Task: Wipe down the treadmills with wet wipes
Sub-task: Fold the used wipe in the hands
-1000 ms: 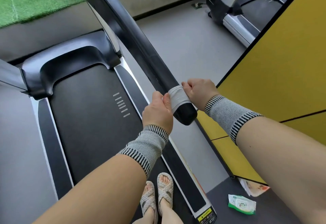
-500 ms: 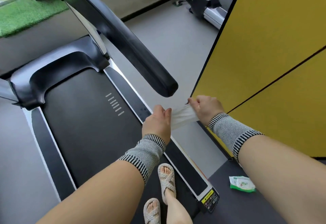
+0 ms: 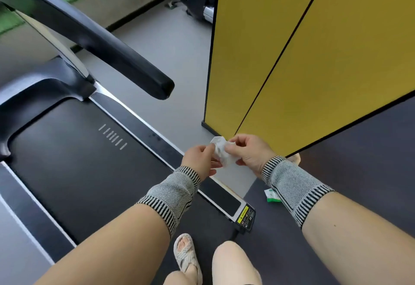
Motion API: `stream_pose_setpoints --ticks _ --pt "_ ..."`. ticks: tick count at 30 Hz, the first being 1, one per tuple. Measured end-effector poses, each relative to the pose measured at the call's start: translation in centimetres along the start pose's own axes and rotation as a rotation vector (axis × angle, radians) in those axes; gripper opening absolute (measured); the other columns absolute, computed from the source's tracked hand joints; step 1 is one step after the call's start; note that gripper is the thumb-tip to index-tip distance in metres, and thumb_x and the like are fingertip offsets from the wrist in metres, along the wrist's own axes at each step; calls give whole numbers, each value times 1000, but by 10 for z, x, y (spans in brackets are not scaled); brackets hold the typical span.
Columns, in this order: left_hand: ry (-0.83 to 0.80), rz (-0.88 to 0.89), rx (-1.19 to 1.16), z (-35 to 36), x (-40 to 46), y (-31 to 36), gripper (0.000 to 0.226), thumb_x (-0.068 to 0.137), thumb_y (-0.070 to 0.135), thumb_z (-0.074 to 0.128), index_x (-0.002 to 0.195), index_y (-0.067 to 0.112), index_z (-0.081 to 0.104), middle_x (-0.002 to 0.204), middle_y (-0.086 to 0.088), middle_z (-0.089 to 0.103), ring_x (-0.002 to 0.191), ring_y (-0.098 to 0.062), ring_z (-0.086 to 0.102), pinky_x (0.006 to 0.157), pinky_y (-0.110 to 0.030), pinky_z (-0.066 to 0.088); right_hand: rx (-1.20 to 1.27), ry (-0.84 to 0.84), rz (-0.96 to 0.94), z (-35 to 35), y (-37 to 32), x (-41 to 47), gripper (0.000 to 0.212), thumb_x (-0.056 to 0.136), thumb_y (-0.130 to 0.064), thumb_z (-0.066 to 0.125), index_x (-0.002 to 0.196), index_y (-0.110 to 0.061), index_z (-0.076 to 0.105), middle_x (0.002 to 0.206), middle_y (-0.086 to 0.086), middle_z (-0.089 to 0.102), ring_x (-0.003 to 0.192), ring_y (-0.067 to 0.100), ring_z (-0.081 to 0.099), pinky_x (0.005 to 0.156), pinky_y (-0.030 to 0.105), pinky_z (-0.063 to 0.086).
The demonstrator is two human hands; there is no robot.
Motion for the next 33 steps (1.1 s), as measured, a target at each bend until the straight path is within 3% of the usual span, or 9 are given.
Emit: stream_pose_setpoints --ticks 3,6,11,14,17,19,24,27,33 --pt "-80 28 -14 26 1 -6 31 92 40 59 94 9 64 90 -11 72 84 -20 71 77 -35 58 -28 -70 33 -8 23 -13 5 87 -22 67 85 -18 66 77 -5 65 67 7 55 57 20 44" --pt "-89 120 133 47 9 -18 22 90 32 62 91 10 64 88 -9 72 83 -18 71 73 -31 58 -55 -93 39 -22 54 -14 8 87 -22 67 86 -14 66 80 0 66 70 9 57 60 22 46" --pt "-107 147 136 112 37 -66 16 94 25 59 85 13 61 84 -8 72 82 -18 71 77 -35 56 -75 116 -28 -79 134 10 18 80 -19 74 89 -21 59 88 0 62 80 16 61 65 26 50" --pt "-74 195 198 167 66 -100 13 94 24 59 85 15 57 91 -13 70 83 -23 69 75 -35 56 -50 70 -96 -111 191 31 15 83 -16 71 95 -20 62 94 6 67 83 20 65 69 30 55" --pt "30 231 166 219 82 -131 11 95 21 58 85 17 54 92 -15 69 76 -21 67 71 -33 55 -169 49 -211 -152 231 43 10 86 -21 69 95 -19 66 89 2 70 85 19 67 77 31 56" --pt "54 189 161 260 84 -152 12 94 18 59 82 18 56 90 -15 69 74 -20 67 67 -31 55 -177 72 -200 -185 262 37 4 86 -21 69 88 -21 66 85 -2 69 84 17 66 78 29 55" --pt "128 155 249 337 72 -182 13 89 20 66 78 17 60 74 0 67 65 -10 65 62 -26 55 -231 110 -133 -255 318 4 20 84 -15 71 70 -24 59 66 -8 60 64 10 59 68 29 55" --pt "151 118 264 363 77 -196 11 88 21 68 82 13 62 76 -2 70 65 -11 66 66 -27 58 -233 129 -103 -279 342 1 18 82 -16 71 71 -23 59 68 -8 59 67 9 56 69 27 51" --pt "18 45 253 417 122 -233 8 90 16 66 85 9 66 80 -10 71 65 -15 63 74 -34 57 -201 221 -8 -312 401 18 8 86 -23 67 81 -22 60 78 -7 61 73 10 57 72 26 50"
Point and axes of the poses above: each hand's wrist, its own x-axis towards the middle knuckle, its own z-axis out of the palm, y = z × x, the point moved 8 cm from there along x, towards the middle knuckle
